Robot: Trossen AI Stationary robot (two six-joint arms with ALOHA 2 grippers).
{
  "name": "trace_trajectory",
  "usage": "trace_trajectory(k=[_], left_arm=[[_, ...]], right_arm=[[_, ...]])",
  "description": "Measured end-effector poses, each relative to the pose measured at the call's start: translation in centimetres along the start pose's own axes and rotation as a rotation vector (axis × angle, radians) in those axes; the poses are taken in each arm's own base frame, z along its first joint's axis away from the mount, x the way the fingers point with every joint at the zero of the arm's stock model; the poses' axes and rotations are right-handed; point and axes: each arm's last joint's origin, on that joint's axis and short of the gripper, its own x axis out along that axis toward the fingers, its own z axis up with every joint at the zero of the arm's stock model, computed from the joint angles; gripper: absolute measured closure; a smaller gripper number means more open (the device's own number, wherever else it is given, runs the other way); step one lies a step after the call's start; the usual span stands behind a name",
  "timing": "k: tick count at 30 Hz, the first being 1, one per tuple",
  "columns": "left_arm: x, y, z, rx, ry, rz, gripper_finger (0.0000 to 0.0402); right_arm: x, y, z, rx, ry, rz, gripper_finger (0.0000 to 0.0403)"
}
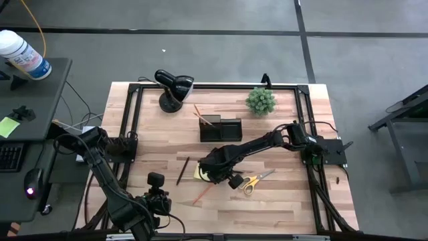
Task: Pick and place office supplies into organizer
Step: Put the orange pencil into the black desk organizer
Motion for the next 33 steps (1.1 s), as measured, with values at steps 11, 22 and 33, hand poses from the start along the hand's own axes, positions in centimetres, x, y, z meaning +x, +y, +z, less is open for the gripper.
trace_trajectory(k=[11, 22, 33], left_arm=[[0.0, 0.0, 0.0, -0.001, 0.012, -0.012, 0.0396], [0.0, 0.0, -0.1, 0.0, 0.015, -0.013, 0.0396], [0.0, -0.1, -0.1, -0.014, 0.016, -0.017, 0.0396]], right_arm=[[-2.9, 0.4, -0.1, 0.004, -0.031, -0.047, 0.0401], [-9.0, 0.3, -2.2, 0.091, -0.016, -0.202, 0.0402], [-16.3, -3.1, -8.9, 0.288, 0.119, -0.484, 0.0402]])
